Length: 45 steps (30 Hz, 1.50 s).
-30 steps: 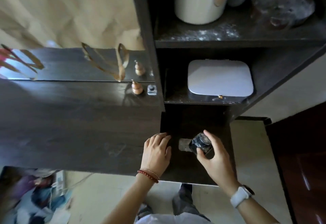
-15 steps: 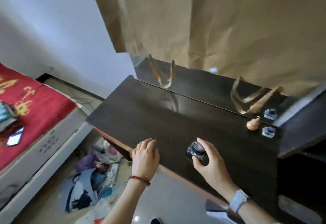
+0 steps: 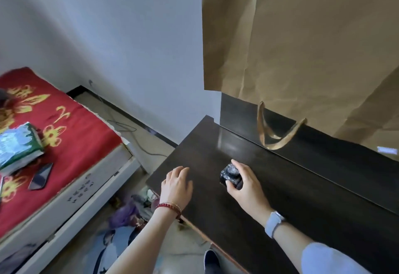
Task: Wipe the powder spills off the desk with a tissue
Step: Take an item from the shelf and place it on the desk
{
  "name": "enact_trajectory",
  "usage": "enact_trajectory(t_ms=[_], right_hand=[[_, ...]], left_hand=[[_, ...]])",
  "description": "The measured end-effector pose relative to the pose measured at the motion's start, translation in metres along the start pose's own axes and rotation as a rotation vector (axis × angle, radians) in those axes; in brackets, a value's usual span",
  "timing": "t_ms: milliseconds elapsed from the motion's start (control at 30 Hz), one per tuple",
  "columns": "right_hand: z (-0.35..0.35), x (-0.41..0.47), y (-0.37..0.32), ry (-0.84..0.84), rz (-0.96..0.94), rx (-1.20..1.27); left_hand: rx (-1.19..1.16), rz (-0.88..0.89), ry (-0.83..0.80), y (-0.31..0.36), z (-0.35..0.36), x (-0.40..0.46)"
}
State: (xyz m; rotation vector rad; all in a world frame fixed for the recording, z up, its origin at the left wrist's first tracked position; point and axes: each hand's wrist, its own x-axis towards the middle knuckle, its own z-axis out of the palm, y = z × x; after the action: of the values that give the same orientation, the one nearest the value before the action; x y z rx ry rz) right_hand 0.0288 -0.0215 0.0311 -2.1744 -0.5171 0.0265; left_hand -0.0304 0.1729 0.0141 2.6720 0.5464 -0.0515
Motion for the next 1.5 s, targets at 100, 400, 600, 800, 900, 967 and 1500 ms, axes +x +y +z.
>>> enact_trajectory(t_ms=[100,400,600,800,900,967,1500], right_hand=[[0.023,0.054,0.012,-0.028,0.028,-0.006],[0.076,0.168,0.037,-0.157,0.057,-0.135],[0.088,0.208,0.041,-0.176,0.045,-0.215],[0.091,0.211,0.037,-0.149,0.052,-0.384],[0.091,0.204,0.030,-0.127,0.099,-0.398],[0.087,0.194,0.023,-0.095,0.120,-0.383],[-0.111,-0.054,0.031,0.434,0.543,-0.493]], left_hand=[[0.046,-0.017,-0.080,-0.012,0.008,0.046],[0.137,-0.027,-0.134,-0.045,0.032,0.125],[0.090,-0.013,-0.122,-0.055,0.041,0.129],[0.052,-0.013,-0.088,-0.054,0.043,0.127],[0.081,-0.007,-0.109,-0.056,0.044,0.129],[0.093,-0.003,-0.121,-0.056,0.041,0.130],[0.017,0.803,-0.230,0.190,0.042,0.045]])
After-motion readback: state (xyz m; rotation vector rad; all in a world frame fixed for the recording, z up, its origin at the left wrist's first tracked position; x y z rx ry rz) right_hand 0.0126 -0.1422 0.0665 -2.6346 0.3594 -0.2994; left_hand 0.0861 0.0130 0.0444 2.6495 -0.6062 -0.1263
